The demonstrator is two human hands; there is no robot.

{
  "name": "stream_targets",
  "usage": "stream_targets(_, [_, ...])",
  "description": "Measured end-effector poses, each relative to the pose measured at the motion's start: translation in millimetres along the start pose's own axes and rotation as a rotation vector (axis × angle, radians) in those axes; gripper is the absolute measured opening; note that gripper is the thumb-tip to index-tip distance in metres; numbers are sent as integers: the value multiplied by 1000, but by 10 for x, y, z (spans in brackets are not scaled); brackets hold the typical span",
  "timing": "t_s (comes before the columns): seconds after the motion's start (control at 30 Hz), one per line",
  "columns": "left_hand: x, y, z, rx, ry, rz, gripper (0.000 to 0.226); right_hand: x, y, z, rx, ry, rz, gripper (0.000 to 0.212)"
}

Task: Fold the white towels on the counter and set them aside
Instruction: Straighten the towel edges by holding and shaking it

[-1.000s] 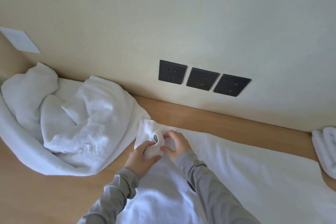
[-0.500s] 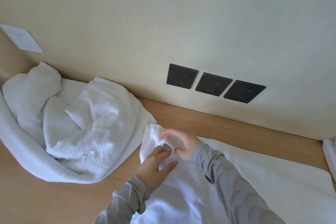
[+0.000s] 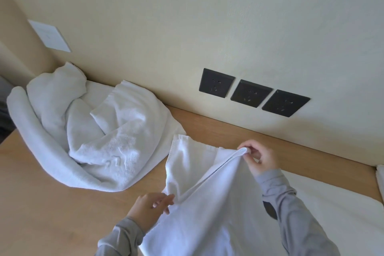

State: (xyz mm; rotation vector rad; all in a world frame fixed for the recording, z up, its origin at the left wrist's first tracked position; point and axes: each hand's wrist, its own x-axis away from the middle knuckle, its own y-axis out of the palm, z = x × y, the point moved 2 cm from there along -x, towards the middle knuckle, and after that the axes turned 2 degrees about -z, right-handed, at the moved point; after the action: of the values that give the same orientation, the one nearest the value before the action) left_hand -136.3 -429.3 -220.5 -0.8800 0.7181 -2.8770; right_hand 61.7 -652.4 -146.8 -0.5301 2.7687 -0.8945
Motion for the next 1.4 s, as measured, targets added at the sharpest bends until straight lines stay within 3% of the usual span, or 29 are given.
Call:
stream_targets(0.2, [157,102,-238,180,-105,164,18,19,84,-25,59,31,-172,26])
stream_targets(0.33, [-252,-15,-113,326,-126,314,12,-22,178,-102,112,-14,-234,9])
stream_targets(0.43, [-757,-91,92,459,-199,355,28,-41,200,-200,109,-53,-221,7])
stream_targets(0.6, [-1335,-121,399,232,-262,373,51,-16,187,-316,104,-79,-201,10])
stream_targets(0.8, [-1495,-77,561,158,-337,419,26,-30,155,-399,65,-35,-241,8])
stream_targets(0.93, [-1340,-95,753,353,-99,454,8,-51,89,-493,20,-15,-369,6])
stream_targets(1.07, [-937,-112,1032,562,137,333,19,-76,16,-656,-109,-2,-460,6])
stream_targets(1.23, [-563,-4,1233,816,121,213,8,-128,117,-683,-85,58,-333,16])
stream_targets(1.4, [-353,19,1333,805,169,192,29,6,188,-584,-56,47,-289,23])
